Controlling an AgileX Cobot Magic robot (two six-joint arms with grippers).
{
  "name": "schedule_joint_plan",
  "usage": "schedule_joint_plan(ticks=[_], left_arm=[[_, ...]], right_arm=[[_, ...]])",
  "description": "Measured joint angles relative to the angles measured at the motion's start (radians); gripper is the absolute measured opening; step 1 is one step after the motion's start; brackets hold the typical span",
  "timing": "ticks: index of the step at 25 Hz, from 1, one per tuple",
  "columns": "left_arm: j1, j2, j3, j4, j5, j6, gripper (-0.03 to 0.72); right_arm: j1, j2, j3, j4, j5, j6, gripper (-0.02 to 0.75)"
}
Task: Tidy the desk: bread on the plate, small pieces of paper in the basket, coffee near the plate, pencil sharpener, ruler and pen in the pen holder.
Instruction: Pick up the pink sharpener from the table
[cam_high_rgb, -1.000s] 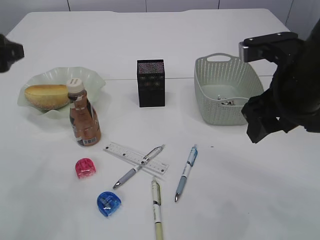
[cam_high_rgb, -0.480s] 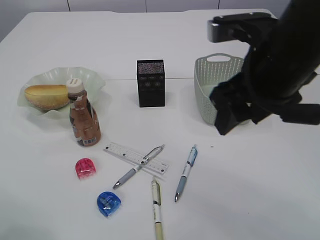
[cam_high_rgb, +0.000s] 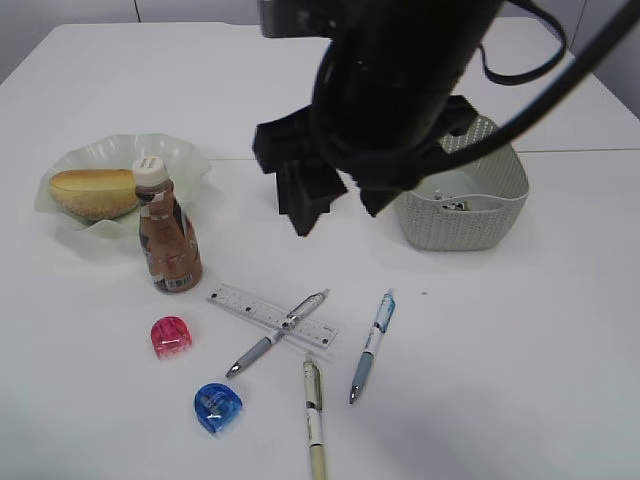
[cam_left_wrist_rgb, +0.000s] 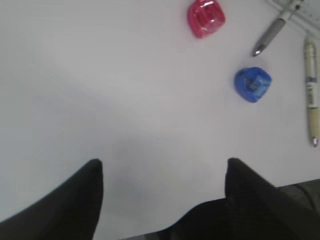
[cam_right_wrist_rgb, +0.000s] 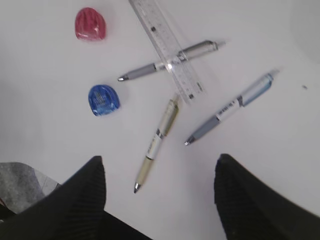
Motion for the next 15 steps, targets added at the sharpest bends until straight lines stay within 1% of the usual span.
schedule_joint_plan(ticks=[3,5,7,12,15], left_arm=[[0.0,0.0,0.0,-0.052,0.0,-0.02,0.557],[0.0,0.0,0.0,-0.046,0.0,-0.031,0.557],[0.0,0.0,0.0,-0.009,0.0,-0.058,0.557],[0.0,0.0,0.0,0.12,0.0,-0.169,0.557],[0.0,0.0,0.0,0.15,0.0,-0.198,0.557]], right_arm=[[0.028,0.085,-0.106,0.0,0.002,0.014,0.498],[0.045,0.147,-0.18,0.0,0.004,0.024,0.498],[0.062,0.202,-0.244,0.001,0.004,0.032,0.498],[0.094,0.329,-0.381,0.003,0.006,0.05,0.498],[0.115,0.397,-0.444,0.004,0.006,0.057,0.498]])
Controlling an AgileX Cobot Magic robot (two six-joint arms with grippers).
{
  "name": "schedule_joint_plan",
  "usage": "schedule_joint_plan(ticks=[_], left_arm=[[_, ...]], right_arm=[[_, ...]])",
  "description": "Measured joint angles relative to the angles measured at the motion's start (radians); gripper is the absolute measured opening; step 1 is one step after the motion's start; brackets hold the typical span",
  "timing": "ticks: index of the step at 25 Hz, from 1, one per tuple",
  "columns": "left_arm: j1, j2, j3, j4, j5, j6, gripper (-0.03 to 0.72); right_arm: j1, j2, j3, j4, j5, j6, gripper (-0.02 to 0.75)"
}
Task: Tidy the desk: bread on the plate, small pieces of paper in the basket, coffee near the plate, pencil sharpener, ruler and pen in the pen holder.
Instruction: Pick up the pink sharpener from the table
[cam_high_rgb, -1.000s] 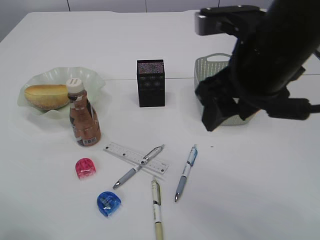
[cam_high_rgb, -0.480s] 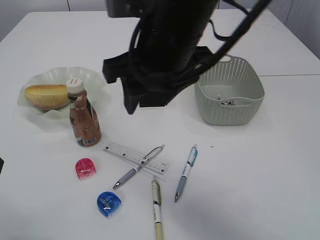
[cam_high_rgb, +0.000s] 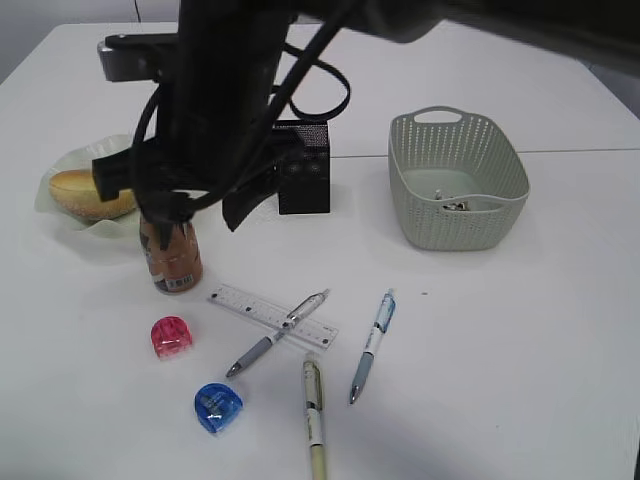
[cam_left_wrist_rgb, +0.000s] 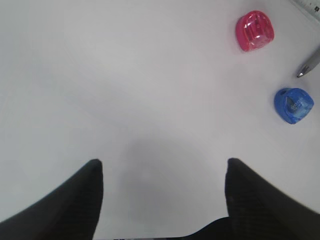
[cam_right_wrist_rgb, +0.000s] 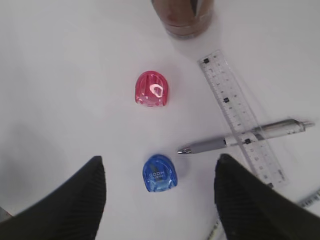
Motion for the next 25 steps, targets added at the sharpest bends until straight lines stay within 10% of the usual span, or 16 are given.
schedule_joint_plan(ticks=[11,25], left_arm=[[0.13,-0.011,0.0,0.006,0.018,0.002,0.557],[0.139,-0.059,0.0,-0.013,0.024,0.007,0.557]], right_arm=[[0.039,0.172,-0.133,0.011,0.004,0.023,0.498],[0.069,0.282,-0.146,-0.013,-0.032,0.027,0.498]])
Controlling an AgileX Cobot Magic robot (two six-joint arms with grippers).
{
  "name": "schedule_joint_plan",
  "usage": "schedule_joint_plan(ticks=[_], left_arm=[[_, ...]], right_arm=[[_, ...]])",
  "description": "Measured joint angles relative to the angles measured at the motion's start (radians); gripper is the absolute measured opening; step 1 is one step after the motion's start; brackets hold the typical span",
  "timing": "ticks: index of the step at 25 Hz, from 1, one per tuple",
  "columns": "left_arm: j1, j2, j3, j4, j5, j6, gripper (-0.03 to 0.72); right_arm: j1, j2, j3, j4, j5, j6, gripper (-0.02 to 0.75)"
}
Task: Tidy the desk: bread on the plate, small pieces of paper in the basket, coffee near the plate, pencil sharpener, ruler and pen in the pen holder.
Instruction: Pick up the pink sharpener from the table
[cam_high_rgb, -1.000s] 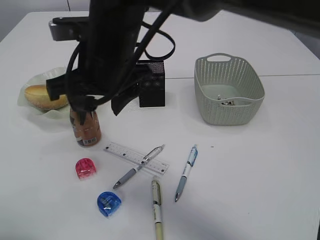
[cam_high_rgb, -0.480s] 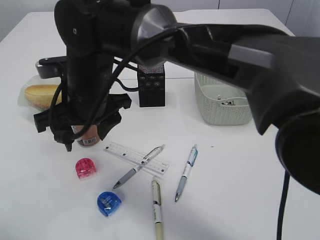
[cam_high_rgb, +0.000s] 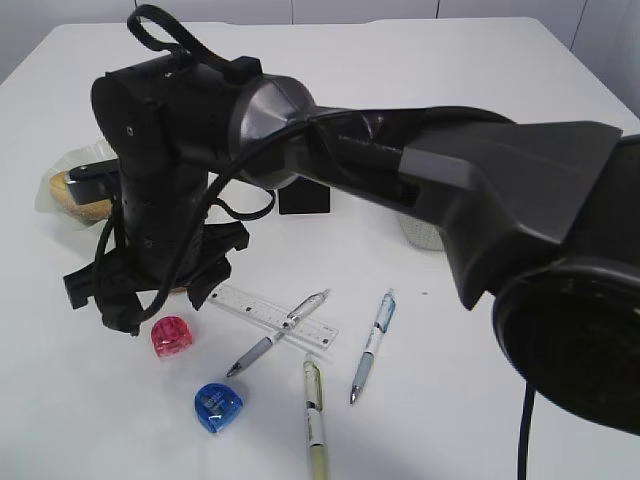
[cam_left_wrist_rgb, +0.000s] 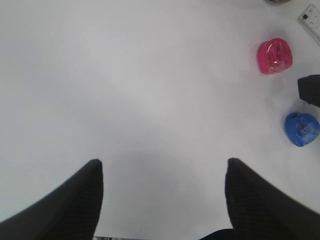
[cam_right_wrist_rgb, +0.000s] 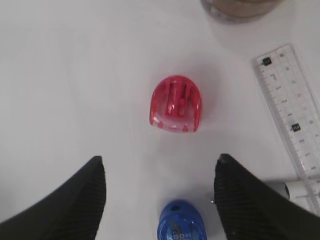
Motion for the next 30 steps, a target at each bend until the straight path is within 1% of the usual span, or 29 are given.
schedule_joint_plan(ticks=[5,10,17,24,30], left_arm=[[0.0,-0.002,0.0,-0.014,0.007,0.0,0.557],[0.0,-0.005,0.0,-0.016,0.01,0.0,0.557],[0.0,-0.005,0.0,-0.017,0.011,0.0,0.557],[0.0,-0.005,0.0,-0.018,0.011,0.006,0.557],[0.0,-0.005,0.0,-0.018,0.015,0.007,0.557]], right_arm=[[0.004,0.01,0.0,-0.015,-0.064,0.0,0.498],[0.005,0.05,0.0,-0.023,-0.075,0.0,0.498],[0.005,0.073,0.0,-0.025,-0.139,0.0,0.498],[0.005,0.102,-0.004,-0.031,-0.147,0.0,0.498],[0.005,0.146,-0.067,-0.033,-0.147,0.0,0.498]])
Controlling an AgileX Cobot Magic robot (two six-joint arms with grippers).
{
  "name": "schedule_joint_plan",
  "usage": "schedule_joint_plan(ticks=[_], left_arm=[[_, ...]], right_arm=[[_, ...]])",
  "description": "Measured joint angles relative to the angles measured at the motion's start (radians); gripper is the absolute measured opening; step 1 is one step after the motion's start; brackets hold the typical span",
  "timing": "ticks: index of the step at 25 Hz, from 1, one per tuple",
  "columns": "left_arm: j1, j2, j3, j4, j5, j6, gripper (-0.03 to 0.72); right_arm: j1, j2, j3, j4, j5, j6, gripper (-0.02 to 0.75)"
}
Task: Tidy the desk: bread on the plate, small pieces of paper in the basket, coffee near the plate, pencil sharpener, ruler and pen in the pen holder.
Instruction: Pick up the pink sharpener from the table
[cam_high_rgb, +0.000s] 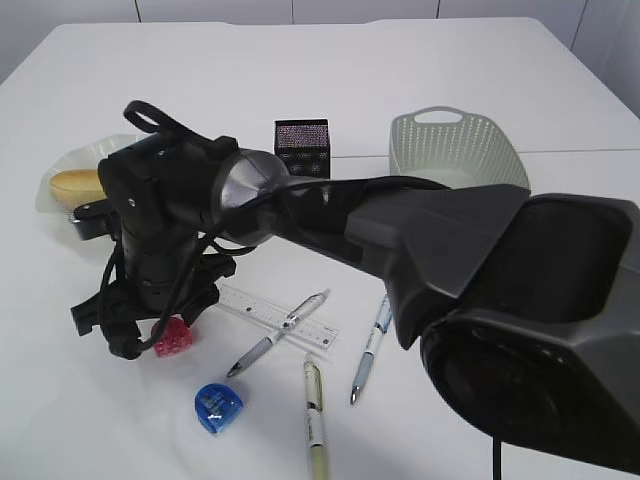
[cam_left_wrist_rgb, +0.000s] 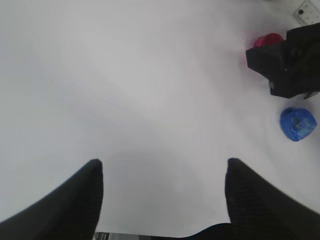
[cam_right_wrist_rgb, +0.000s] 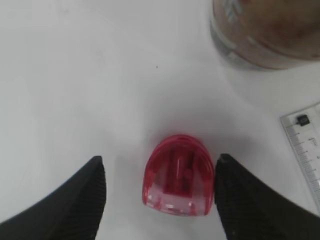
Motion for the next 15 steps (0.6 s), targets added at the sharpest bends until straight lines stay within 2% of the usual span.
schedule_joint_plan(ticks=[15], left_arm=[[0.0,0.0,0.0,0.0,0.002,0.007,0.557]], right_arm=[[0.0,0.013,-0.013,-0.055,0.021,0.004,0.498]])
